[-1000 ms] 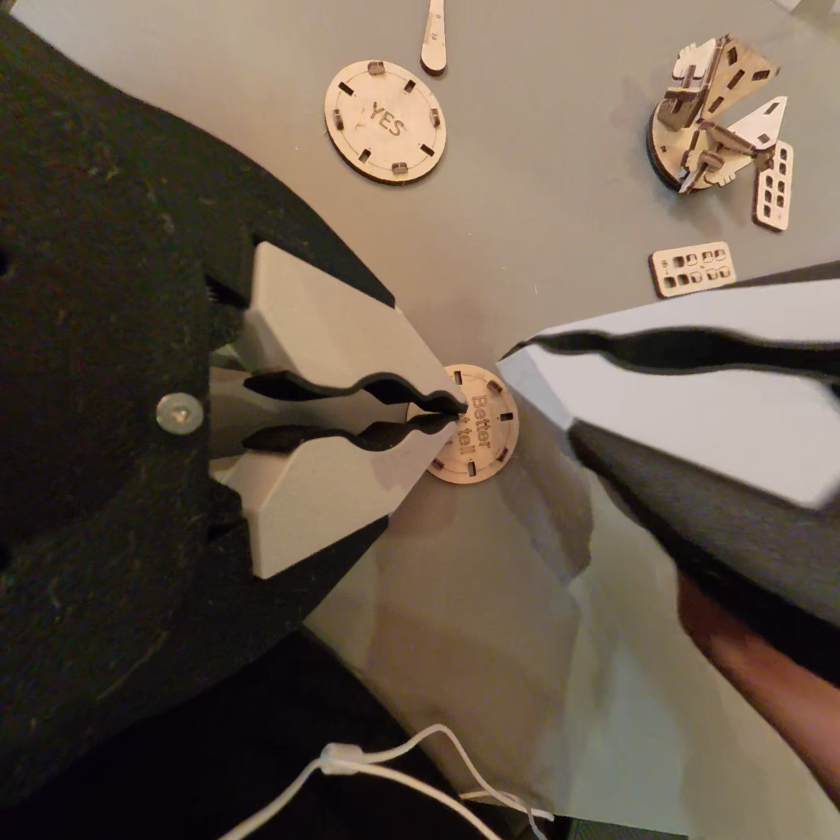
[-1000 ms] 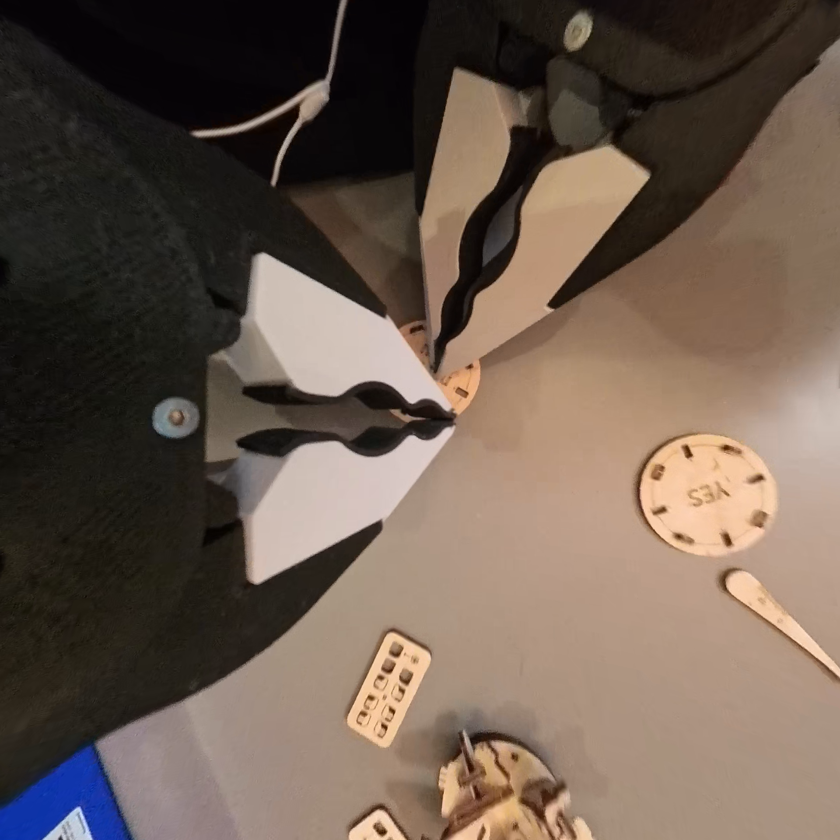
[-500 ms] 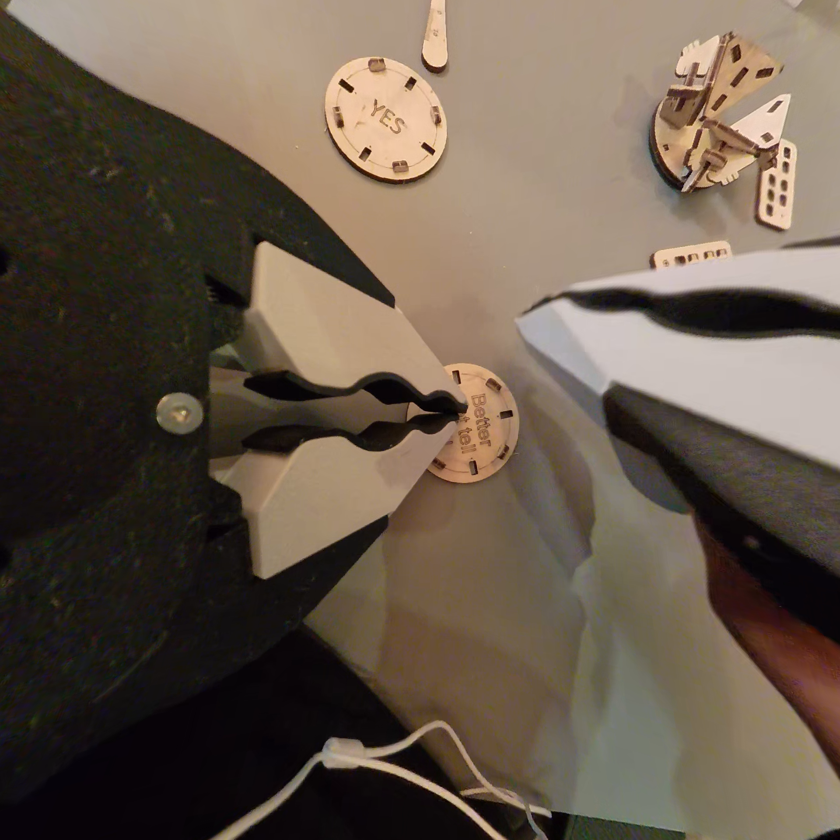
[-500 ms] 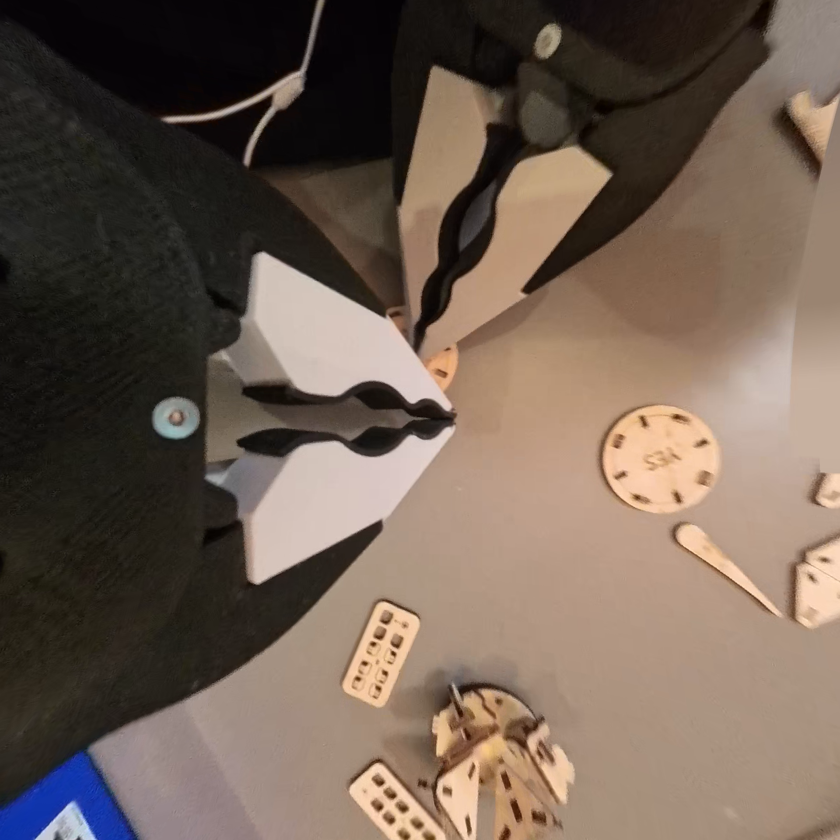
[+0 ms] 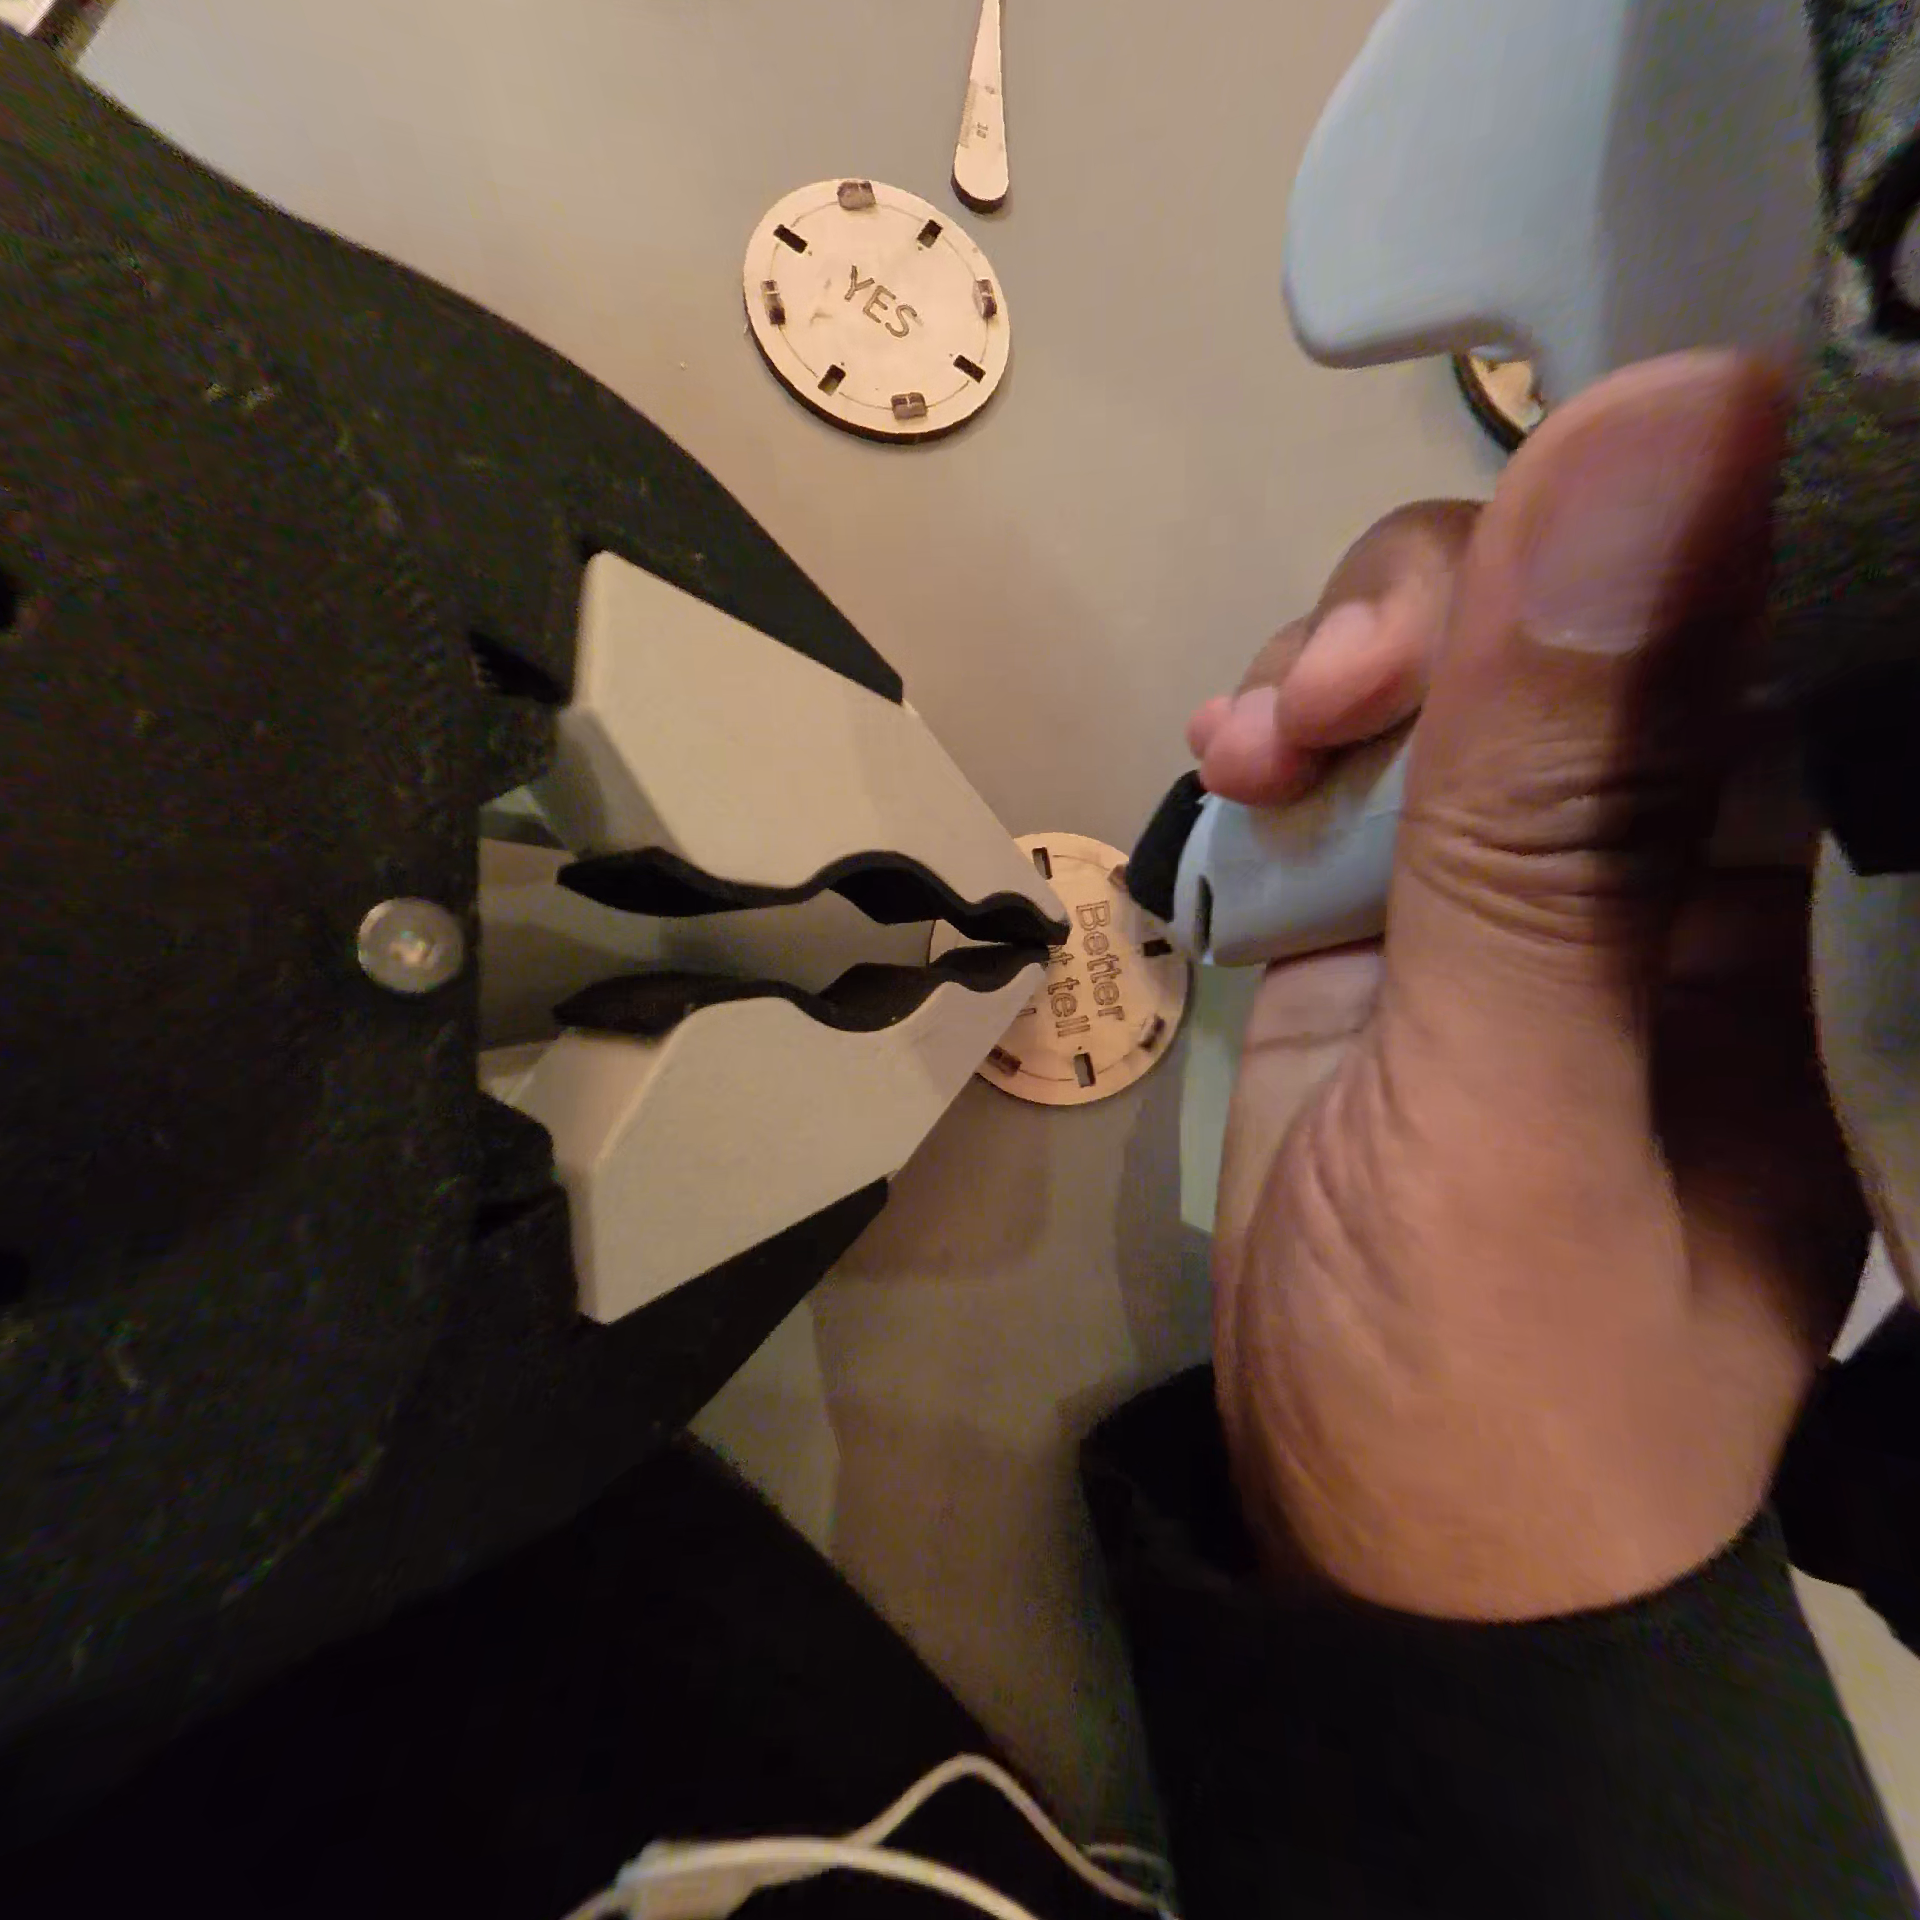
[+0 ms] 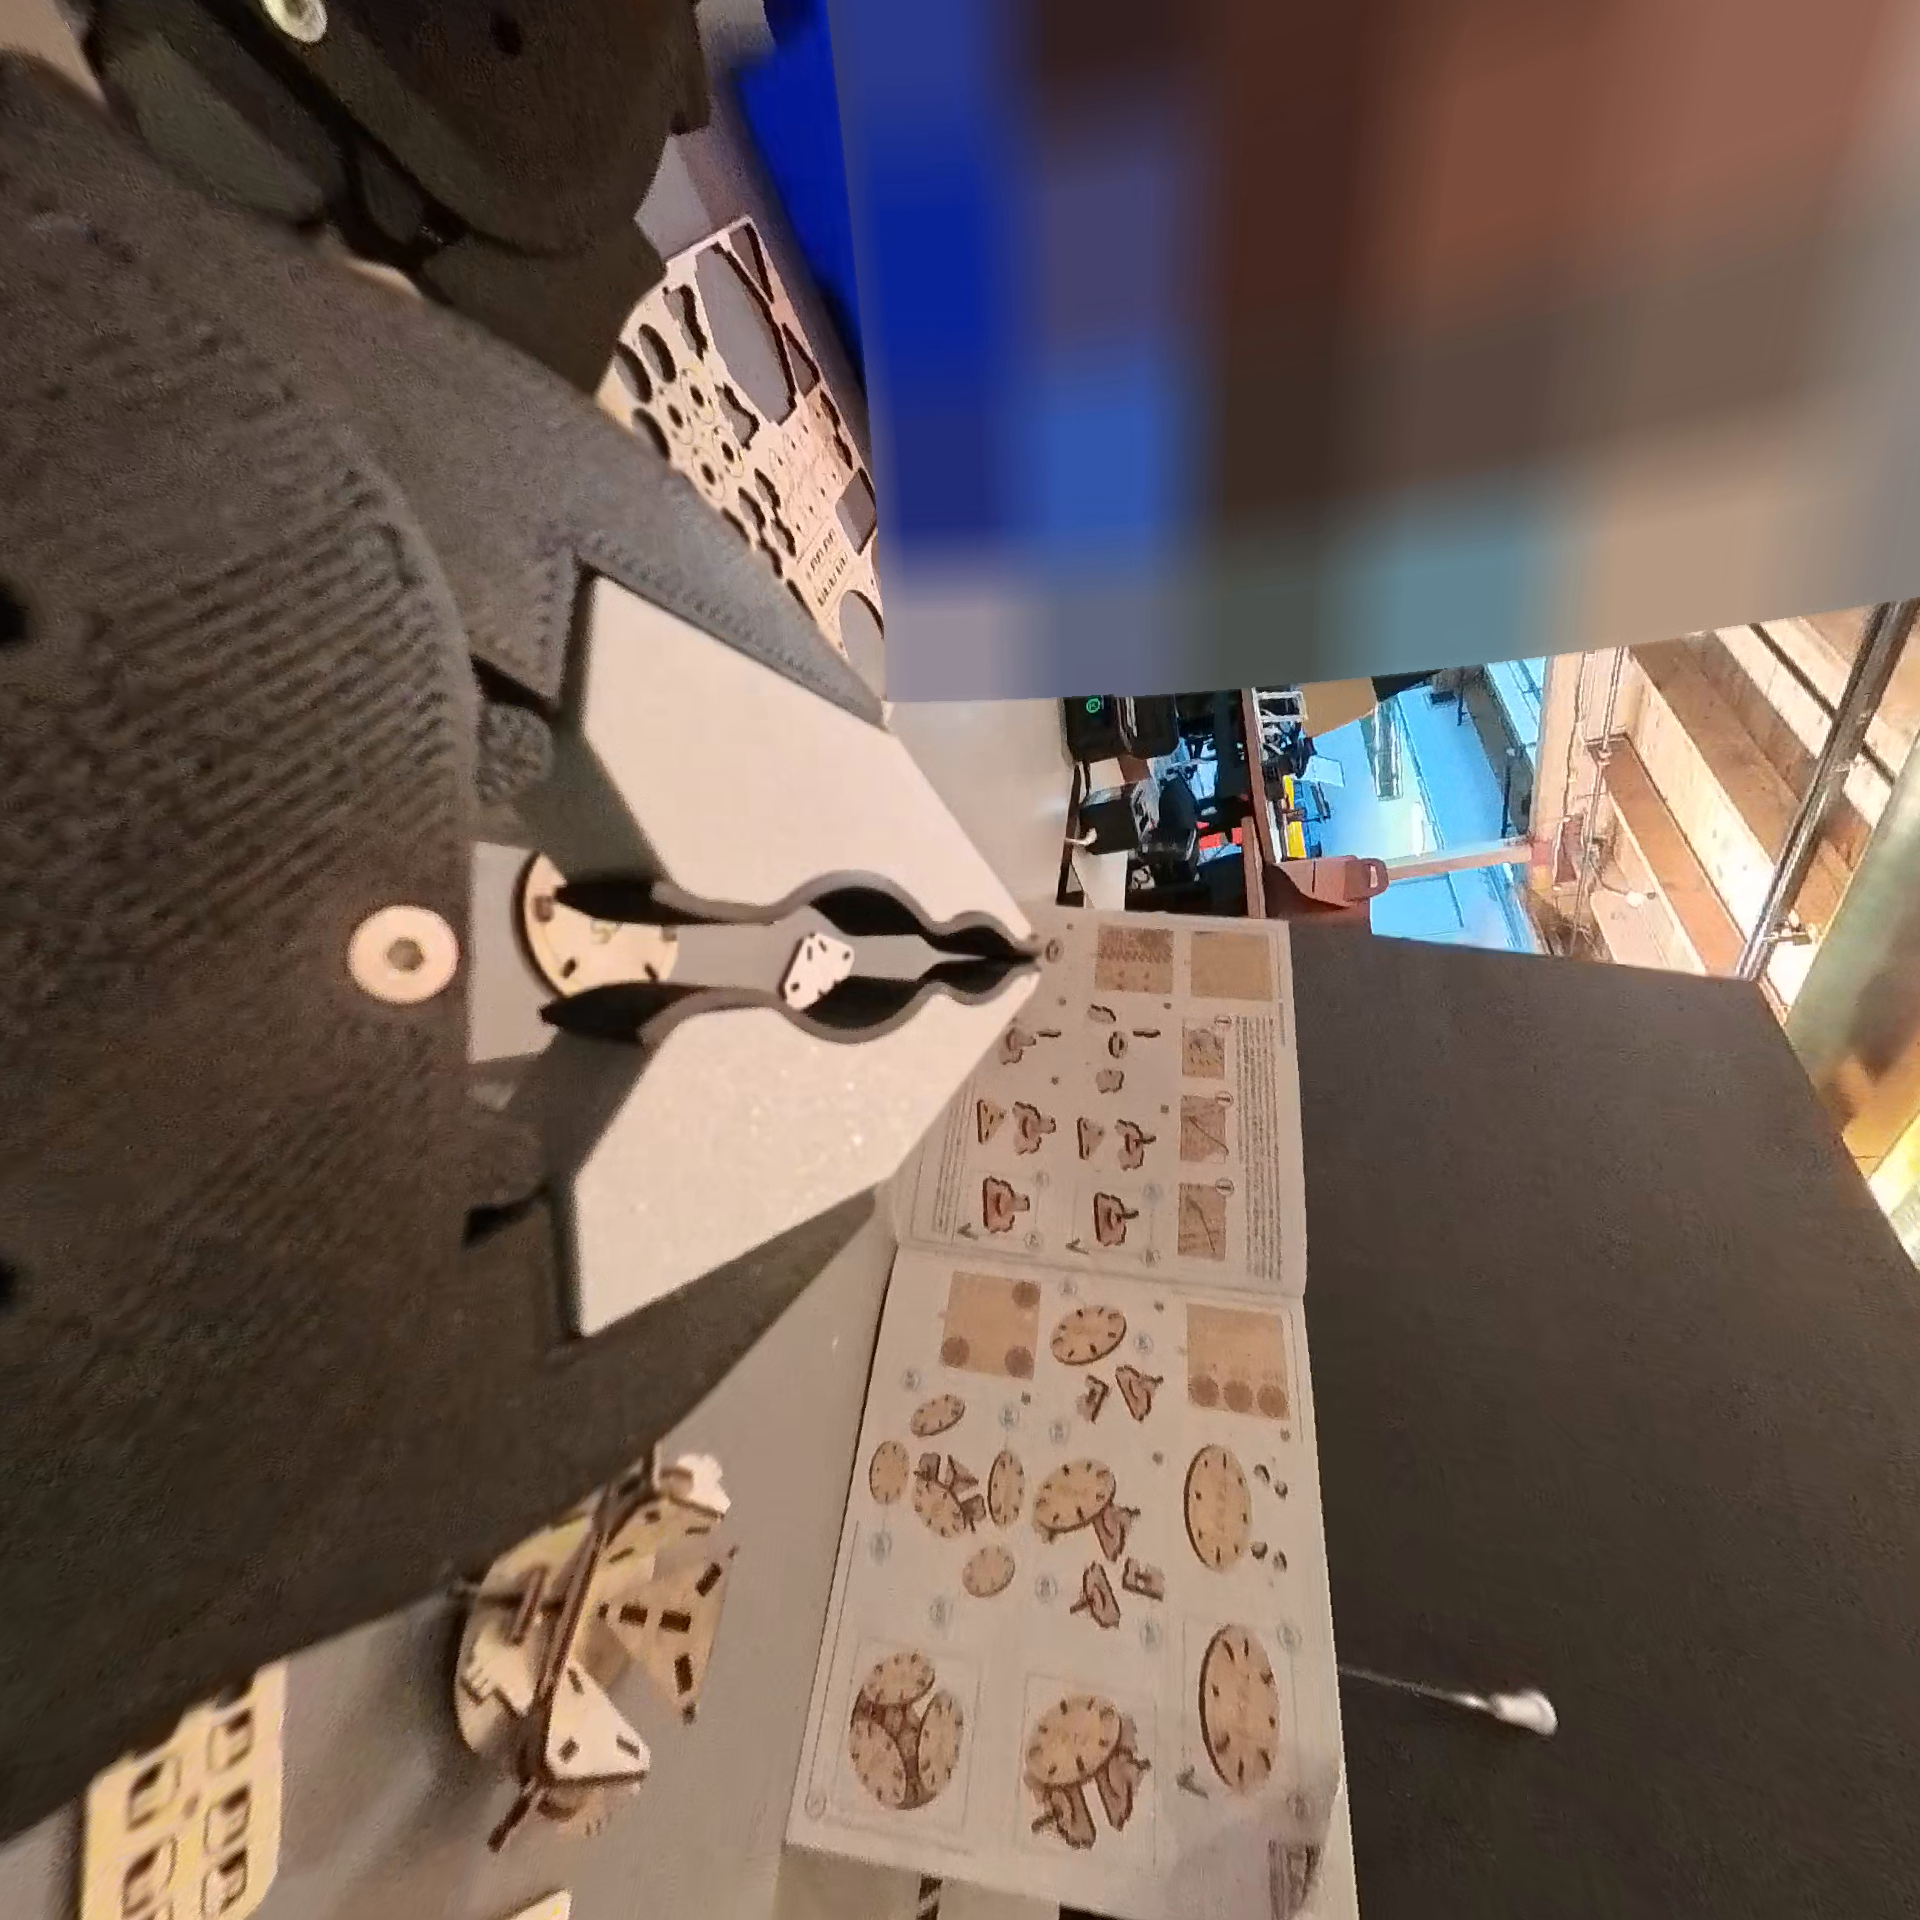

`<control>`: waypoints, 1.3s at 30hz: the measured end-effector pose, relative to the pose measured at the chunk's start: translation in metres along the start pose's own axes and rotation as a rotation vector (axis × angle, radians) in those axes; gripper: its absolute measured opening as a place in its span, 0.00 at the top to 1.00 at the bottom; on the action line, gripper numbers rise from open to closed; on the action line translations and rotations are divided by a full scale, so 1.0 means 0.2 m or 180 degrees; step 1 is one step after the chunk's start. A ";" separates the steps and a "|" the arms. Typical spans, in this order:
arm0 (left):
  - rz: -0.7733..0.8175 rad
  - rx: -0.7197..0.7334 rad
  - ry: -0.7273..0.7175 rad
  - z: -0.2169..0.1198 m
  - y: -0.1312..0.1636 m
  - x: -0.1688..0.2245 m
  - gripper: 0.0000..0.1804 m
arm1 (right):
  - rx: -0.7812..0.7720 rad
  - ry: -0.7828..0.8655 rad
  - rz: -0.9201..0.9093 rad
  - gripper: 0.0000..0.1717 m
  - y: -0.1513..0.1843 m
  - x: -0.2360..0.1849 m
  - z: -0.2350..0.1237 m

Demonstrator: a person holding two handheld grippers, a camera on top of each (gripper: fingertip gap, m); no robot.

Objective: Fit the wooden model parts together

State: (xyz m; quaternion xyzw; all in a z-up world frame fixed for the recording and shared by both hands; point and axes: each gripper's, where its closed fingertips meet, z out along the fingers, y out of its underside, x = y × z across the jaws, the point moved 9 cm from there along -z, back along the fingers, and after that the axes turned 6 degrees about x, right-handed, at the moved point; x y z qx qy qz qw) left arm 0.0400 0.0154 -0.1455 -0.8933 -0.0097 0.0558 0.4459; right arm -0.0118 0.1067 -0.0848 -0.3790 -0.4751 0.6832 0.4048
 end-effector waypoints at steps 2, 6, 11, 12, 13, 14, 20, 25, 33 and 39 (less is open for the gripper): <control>0.0007 -0.0001 -0.0006 0.00 0.00 0.00 1.00 | 0.0037 -0.0032 -0.0008 1.00 -0.01 -0.02 0.00; 0.0018 -0.0002 -0.0012 0.00 0.00 0.00 1.00 | 0.0081 -0.0105 -0.0127 1.00 0.01 -0.07 0.02; 0.0017 -0.0006 -0.0010 0.00 0.00 0.00 1.00 | 0.0059 -0.0132 -0.0244 1.00 0.00 -0.07 0.05; 0.0018 -0.0006 -0.0011 0.00 0.00 0.00 1.00 | 0.0123 -0.0108 -0.0267 1.00 -0.03 -0.06 0.05; 0.0018 -0.0006 -0.0011 0.00 0.00 0.00 1.00 | 0.0142 -0.0106 -0.0291 1.00 -0.04 -0.06 0.05; 0.0018 -0.0006 -0.0011 0.00 0.00 0.00 1.00 | 0.0093 -0.0124 -0.0301 1.00 -0.02 -0.06 0.05; 0.0009 -0.0006 -0.0003 0.00 0.00 0.00 1.00 | 0.0135 -0.0183 -0.0558 1.00 -0.03 -0.10 0.06; 0.0010 -0.0006 -0.0003 0.00 0.00 0.00 1.00 | -0.0017 -0.0164 -0.0449 1.00 0.06 -0.07 0.04; 0.0003 -0.0006 0.0001 0.00 0.00 0.00 1.00 | -0.0016 -0.0186 -0.0457 1.00 0.04 -0.10 0.05; 0.0010 -0.0006 -0.0005 0.00 0.00 0.00 1.00 | 0.0134 -0.0110 -0.0529 1.00 -0.04 -0.09 0.04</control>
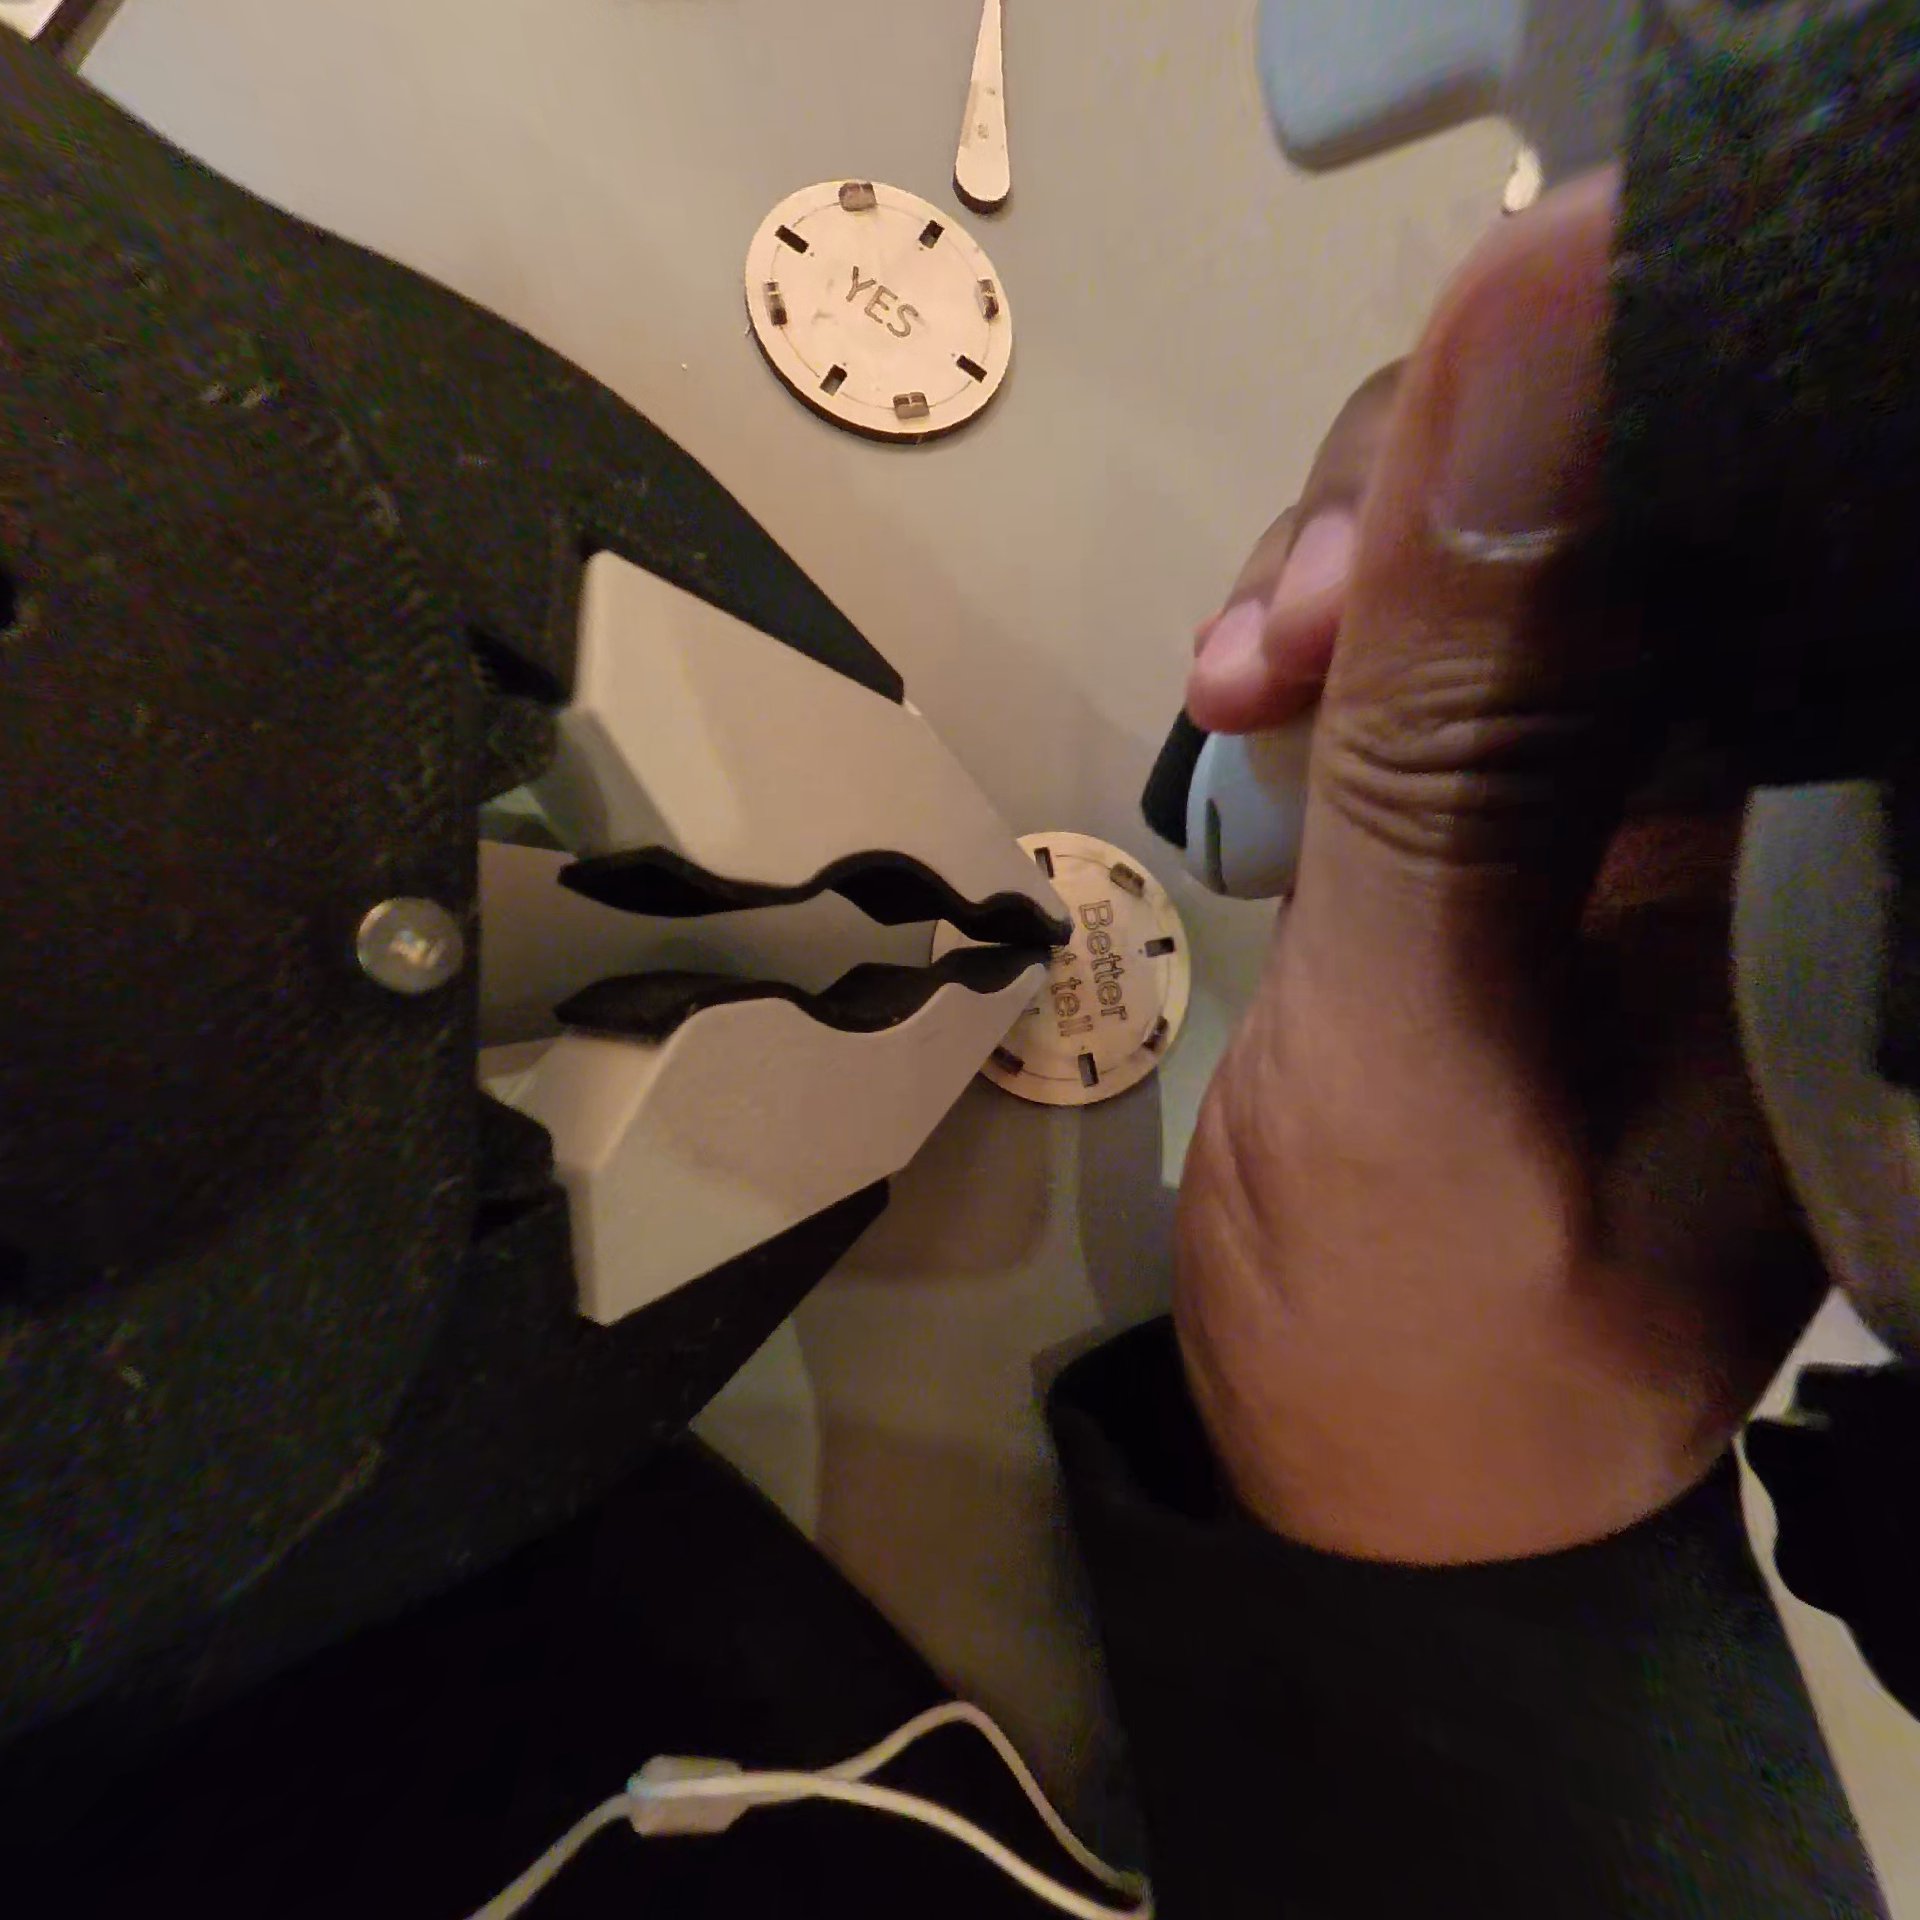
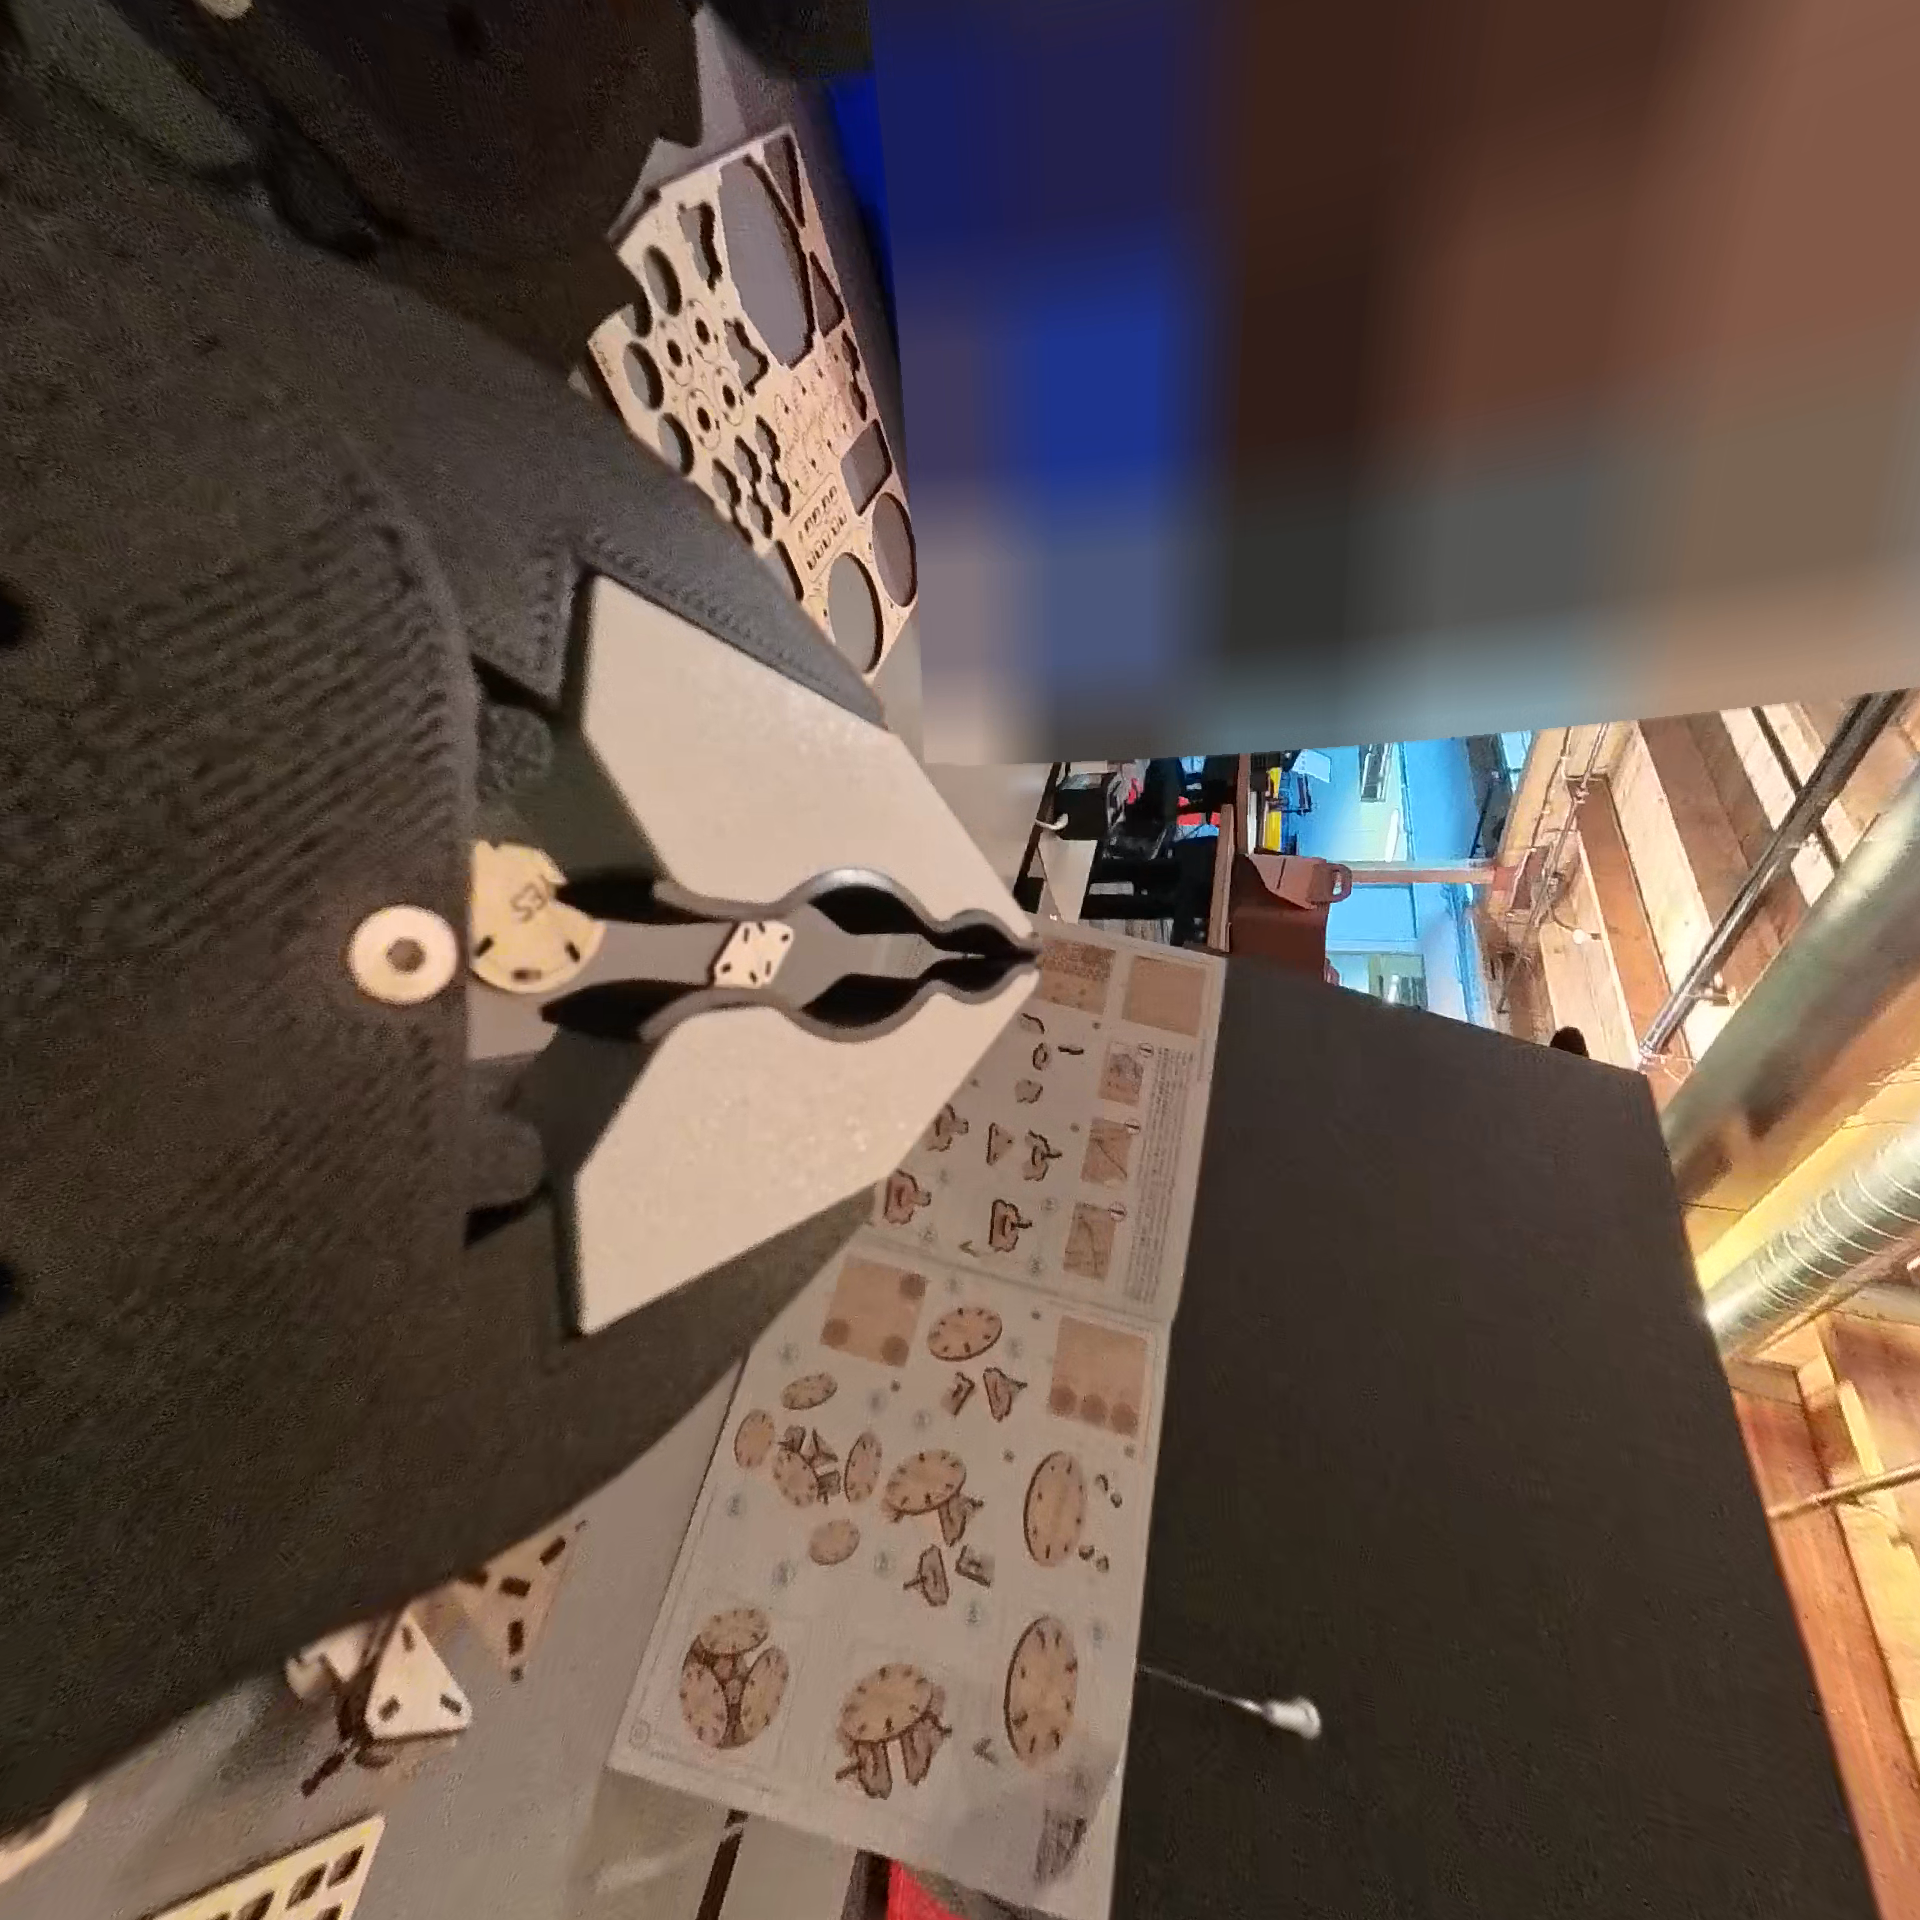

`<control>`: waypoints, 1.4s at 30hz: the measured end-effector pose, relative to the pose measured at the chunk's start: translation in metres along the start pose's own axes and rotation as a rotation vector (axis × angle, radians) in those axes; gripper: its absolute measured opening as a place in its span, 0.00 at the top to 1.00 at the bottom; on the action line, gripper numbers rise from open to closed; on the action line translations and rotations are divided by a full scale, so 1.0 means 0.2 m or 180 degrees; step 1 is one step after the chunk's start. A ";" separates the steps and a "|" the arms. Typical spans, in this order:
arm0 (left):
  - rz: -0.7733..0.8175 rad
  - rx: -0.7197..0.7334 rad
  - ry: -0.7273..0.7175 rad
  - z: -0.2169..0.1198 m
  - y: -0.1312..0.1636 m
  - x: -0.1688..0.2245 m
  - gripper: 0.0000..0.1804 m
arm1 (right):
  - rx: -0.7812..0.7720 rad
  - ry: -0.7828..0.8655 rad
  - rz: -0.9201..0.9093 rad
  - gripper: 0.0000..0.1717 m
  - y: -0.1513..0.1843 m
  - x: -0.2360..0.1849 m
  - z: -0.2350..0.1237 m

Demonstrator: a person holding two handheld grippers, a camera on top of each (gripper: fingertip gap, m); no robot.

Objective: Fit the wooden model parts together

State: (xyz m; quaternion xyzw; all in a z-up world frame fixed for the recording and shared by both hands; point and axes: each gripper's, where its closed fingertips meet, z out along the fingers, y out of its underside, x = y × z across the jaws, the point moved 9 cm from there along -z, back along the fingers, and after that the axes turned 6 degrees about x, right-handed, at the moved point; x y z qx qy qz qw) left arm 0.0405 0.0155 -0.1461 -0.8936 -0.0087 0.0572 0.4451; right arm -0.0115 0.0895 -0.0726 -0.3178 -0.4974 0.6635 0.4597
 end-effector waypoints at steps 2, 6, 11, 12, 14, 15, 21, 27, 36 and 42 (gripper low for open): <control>0.0001 0.0000 -0.0001 0.00 0.00 0.00 1.00 | -0.0140 -0.0039 0.0095 1.00 0.07 -0.01 -0.02; -0.0011 0.0000 0.0008 0.00 0.00 0.00 1.00 | 0.0009 -0.0018 0.0027 1.00 0.01 0.00 -0.02; -0.0012 0.0000 0.0008 0.00 0.00 0.00 1.00 | -0.0134 -0.0060 0.0169 1.00 0.08 -0.01 -0.04; -0.0019 0.0000 0.0013 0.00 0.00 0.00 1.00 | -0.0110 -0.0042 0.0139 1.00 0.06 0.00 -0.03; -0.0010 -0.0001 0.0005 0.00 0.00 0.00 1.00 | 0.0003 0.0013 0.0075 1.00 0.01 0.02 -0.03; 0.0007 -0.0001 -0.0007 0.00 0.00 0.00 1.00 | 0.0040 0.0046 0.0120 1.00 0.00 0.03 -0.03; 0.0064 -0.0003 -0.0068 0.00 0.00 0.01 1.00 | -0.0013 0.0216 0.0080 1.00 0.00 0.09 -0.07; -0.0094 0.0156 -0.0247 -0.03 -0.01 -0.03 1.00 | -0.0257 0.0381 -0.0216 0.84 -0.12 0.23 -0.23; -0.1401 0.1247 0.0025 -0.24 -0.02 -0.37 1.00 | -0.0713 -0.0632 -0.0591 0.58 -0.02 0.34 -0.34; -0.0567 0.0934 -0.0422 -0.19 -0.23 -0.58 0.95 | -0.0791 -0.1026 -0.0327 0.57 0.06 0.58 -0.09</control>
